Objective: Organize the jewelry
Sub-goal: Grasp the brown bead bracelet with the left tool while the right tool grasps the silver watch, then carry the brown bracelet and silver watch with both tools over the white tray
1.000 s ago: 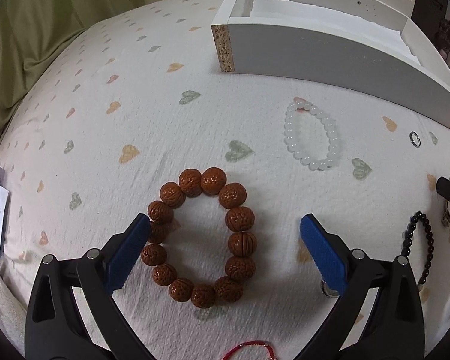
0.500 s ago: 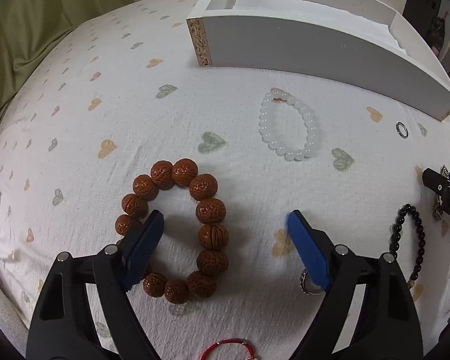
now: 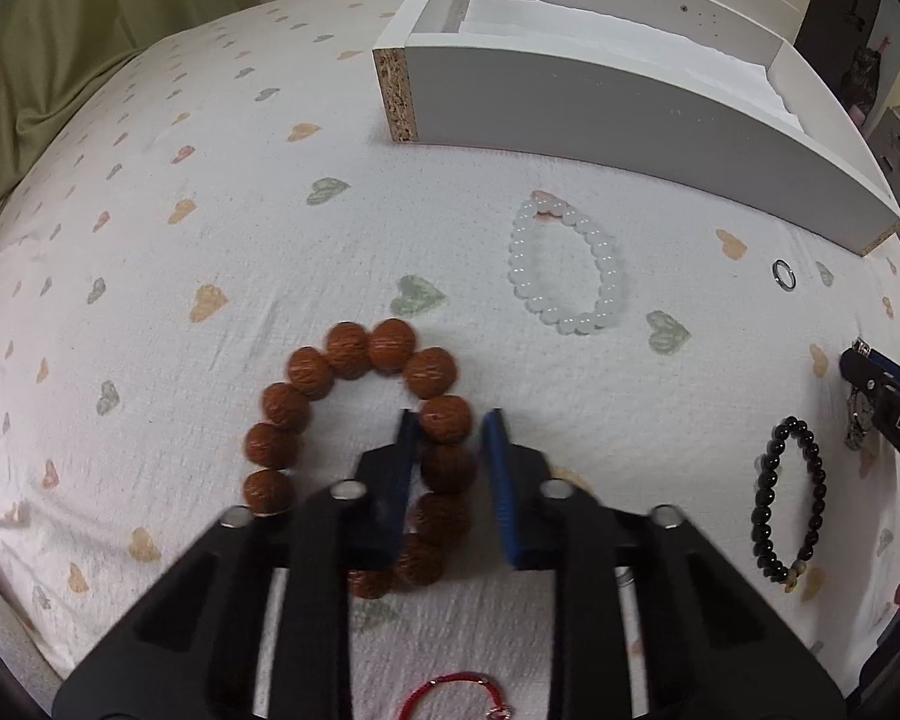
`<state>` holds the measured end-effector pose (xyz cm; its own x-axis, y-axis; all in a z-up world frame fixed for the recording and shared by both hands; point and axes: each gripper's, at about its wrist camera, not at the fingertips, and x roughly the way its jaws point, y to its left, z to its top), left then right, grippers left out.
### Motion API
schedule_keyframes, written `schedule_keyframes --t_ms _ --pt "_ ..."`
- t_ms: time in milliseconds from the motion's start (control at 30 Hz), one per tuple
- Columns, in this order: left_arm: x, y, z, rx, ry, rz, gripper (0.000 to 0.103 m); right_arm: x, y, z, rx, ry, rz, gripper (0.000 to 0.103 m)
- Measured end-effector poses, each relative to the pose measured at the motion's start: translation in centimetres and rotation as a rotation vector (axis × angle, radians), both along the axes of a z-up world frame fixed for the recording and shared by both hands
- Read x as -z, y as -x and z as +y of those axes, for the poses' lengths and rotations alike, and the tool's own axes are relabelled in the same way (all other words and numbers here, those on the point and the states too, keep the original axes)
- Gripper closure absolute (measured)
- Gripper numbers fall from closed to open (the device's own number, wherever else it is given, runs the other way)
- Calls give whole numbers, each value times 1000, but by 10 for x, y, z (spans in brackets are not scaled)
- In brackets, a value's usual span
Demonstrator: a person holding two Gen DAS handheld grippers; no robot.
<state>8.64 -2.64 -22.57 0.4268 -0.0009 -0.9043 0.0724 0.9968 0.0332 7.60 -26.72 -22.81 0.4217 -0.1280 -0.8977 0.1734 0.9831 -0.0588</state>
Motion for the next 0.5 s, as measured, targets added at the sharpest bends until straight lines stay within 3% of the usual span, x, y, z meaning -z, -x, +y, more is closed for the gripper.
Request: schedule_keyframes --t_ms 67,500 --pt "0 0 0 9 -3 0 85 0 0 2 -15 1 1 87" --pt "-2 -2 13 13 -35 -12 86 -2 -2 9 -33 26 7 87"
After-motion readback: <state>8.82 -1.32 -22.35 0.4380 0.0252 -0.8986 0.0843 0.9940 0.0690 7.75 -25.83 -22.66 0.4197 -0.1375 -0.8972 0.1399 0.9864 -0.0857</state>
